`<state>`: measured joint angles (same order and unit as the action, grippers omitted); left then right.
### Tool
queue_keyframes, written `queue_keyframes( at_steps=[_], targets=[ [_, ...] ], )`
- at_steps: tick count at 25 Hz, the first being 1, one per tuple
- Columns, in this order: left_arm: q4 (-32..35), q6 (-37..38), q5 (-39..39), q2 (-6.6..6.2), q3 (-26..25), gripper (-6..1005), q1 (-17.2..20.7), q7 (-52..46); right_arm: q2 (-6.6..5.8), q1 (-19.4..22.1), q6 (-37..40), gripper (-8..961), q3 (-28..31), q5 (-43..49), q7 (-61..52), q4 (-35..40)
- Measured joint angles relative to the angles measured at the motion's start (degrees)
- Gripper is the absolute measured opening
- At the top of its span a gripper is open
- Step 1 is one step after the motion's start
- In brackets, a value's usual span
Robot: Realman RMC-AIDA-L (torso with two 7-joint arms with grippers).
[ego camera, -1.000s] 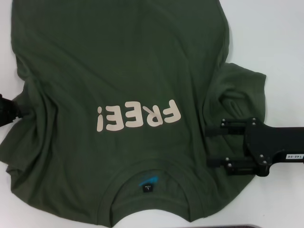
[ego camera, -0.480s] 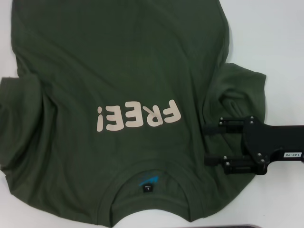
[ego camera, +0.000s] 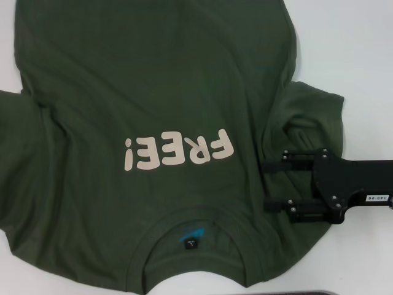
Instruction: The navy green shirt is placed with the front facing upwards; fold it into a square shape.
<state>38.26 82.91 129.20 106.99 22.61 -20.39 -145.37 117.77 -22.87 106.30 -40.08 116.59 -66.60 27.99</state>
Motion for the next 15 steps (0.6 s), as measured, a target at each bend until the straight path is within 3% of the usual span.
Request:
queue_keyframes(
  at_steps=[15],
  targets=[
    [1.92, 2.78, -0.32, -0.21, -2.33, 27, 0.98, -0.46, 0.00, -0.46, -0.13, 732, 0.00, -0.06, -0.02, 0.07]
  ],
)
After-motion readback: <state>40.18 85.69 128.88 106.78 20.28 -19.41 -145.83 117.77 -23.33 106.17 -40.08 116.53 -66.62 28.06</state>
